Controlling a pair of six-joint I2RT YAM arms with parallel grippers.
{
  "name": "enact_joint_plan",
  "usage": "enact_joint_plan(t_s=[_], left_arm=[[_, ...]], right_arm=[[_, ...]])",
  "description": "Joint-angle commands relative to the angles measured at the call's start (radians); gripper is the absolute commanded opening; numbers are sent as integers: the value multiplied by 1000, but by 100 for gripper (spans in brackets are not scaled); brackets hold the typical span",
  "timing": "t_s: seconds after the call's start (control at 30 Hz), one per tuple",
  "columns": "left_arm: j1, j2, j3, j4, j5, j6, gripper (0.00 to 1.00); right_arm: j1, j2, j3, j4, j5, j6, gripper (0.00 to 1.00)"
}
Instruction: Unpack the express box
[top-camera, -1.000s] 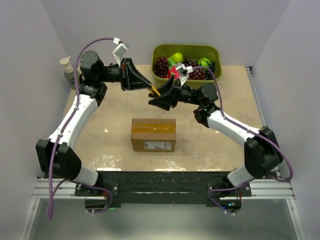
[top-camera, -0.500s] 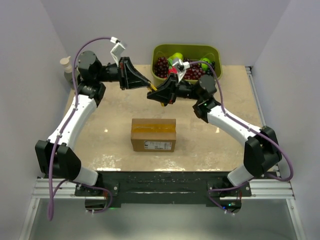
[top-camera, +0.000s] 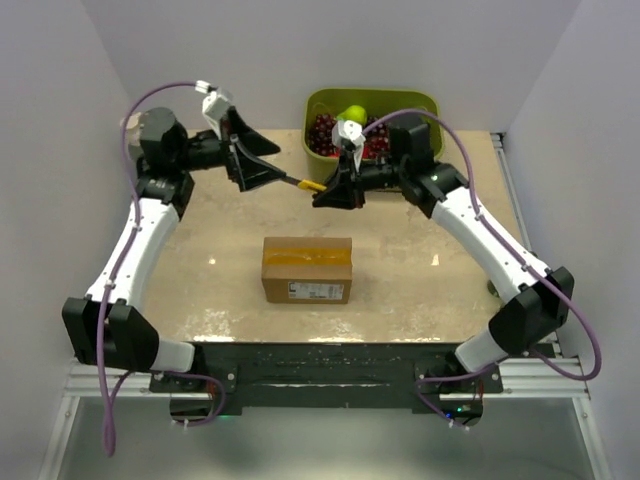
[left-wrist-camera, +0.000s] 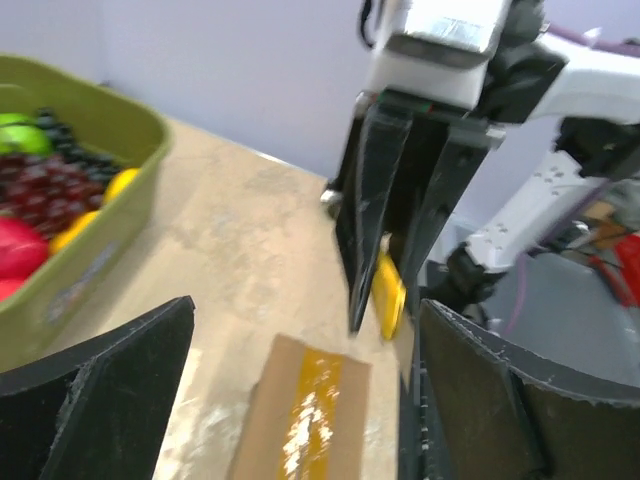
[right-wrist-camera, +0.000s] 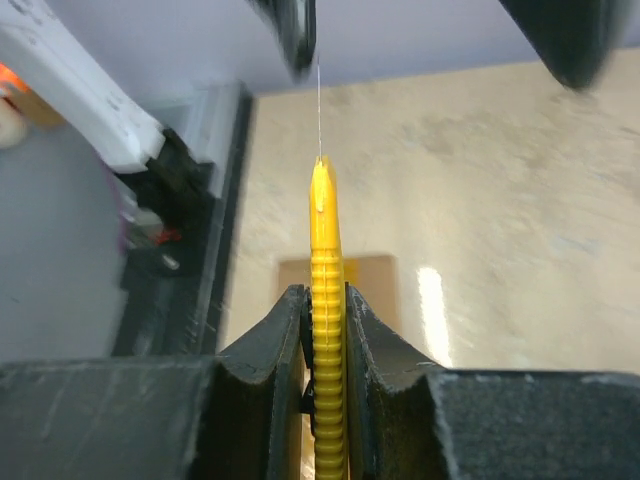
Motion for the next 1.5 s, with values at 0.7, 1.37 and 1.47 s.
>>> enact_joint_plan(t_s=[0.7,1.37,1.47], left_arm=[[-4,-103,-492,-227,-524,453,87],[-19,-56,-628,-113,-550,410,83],[-19,-66,-642,-112,-546,406,82]], right_arm=[[21,25,154,-968,702,-652,0],[228,209,232,-957,846,-619,0],[229,227,258,-963,858,-610,0]])
